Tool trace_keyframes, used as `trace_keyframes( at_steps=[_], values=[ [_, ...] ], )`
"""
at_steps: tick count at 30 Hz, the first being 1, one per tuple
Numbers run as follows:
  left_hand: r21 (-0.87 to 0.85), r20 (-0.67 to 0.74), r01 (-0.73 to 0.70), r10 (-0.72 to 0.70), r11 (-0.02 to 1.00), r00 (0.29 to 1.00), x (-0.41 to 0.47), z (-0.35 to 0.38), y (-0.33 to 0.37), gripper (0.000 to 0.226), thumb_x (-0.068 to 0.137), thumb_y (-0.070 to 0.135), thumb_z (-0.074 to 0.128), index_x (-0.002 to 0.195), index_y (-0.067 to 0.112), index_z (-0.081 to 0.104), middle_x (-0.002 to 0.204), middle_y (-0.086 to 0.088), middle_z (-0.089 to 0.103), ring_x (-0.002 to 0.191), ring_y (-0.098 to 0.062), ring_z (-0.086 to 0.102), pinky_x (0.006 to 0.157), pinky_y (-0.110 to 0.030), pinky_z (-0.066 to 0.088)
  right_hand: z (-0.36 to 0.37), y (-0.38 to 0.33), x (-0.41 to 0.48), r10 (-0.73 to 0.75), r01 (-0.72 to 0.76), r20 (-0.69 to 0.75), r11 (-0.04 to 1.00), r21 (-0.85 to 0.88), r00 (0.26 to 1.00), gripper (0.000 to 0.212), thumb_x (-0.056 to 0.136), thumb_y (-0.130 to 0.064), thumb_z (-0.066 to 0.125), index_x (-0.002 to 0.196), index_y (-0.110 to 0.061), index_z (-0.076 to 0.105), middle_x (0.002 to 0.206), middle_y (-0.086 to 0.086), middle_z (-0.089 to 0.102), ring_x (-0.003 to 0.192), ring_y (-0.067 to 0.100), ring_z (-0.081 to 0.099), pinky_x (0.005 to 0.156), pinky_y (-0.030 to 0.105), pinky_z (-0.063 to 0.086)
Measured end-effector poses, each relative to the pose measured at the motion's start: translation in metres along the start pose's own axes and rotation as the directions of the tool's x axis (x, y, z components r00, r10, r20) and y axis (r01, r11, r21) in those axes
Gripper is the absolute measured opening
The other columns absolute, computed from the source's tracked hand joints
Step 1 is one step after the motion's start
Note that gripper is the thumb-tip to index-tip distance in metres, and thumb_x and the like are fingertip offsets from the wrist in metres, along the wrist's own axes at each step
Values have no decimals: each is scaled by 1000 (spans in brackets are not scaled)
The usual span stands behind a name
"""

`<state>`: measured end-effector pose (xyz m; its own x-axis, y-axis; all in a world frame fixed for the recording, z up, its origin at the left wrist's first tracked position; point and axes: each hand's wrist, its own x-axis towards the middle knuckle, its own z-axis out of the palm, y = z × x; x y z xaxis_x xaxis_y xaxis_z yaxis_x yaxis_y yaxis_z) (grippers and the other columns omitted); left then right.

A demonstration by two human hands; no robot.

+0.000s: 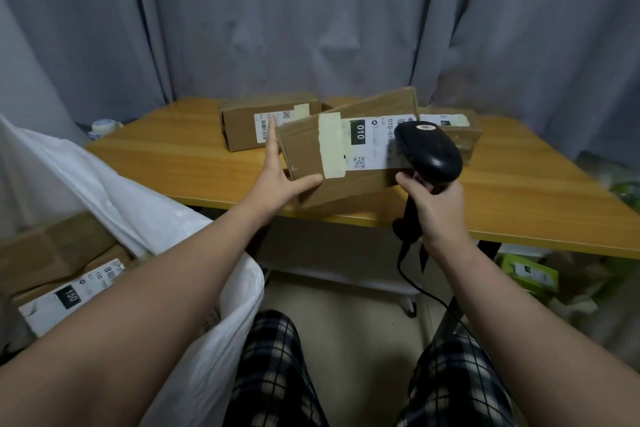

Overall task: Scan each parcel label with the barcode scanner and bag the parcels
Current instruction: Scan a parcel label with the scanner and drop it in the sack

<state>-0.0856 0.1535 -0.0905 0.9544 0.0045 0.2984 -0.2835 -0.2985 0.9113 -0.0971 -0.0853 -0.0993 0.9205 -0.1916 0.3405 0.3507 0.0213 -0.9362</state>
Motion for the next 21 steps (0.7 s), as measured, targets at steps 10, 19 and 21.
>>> trace_keyframes(
  at_steps=[10,19,21],
  values=[
    [179,-45,-90,100,980,994,17,1,30,39,75,52,71,79,38,35,110,-4,60,107,-26,57,88,-51,51,23,-31,11,-359,365,65,913,-184,931,58,73,-46,76,124,-33,52,128,4,60,125,18,53,105,51,43],
    [-31,-143,54,-58,998,988,17,-3,17,80,84,14,73,145,23,22,107,4,56,96,-6,61,73,-17,56,38,-42,9,-253,261,67,943,-205,965,19,81,-28,76,94,-29,62,90,-5,65,92,15,63,80,32,51],
    [-77,-190,100,-113,992,975,16,-2,11,88,82,20,75,150,25,18,121,-4,59,111,-16,60,90,-36,55,41,-31,0,-178,196,99,954,-227,979,17,83,-27,74,76,-27,59,66,-14,60,71,7,61,68,24,48]
  ],
)
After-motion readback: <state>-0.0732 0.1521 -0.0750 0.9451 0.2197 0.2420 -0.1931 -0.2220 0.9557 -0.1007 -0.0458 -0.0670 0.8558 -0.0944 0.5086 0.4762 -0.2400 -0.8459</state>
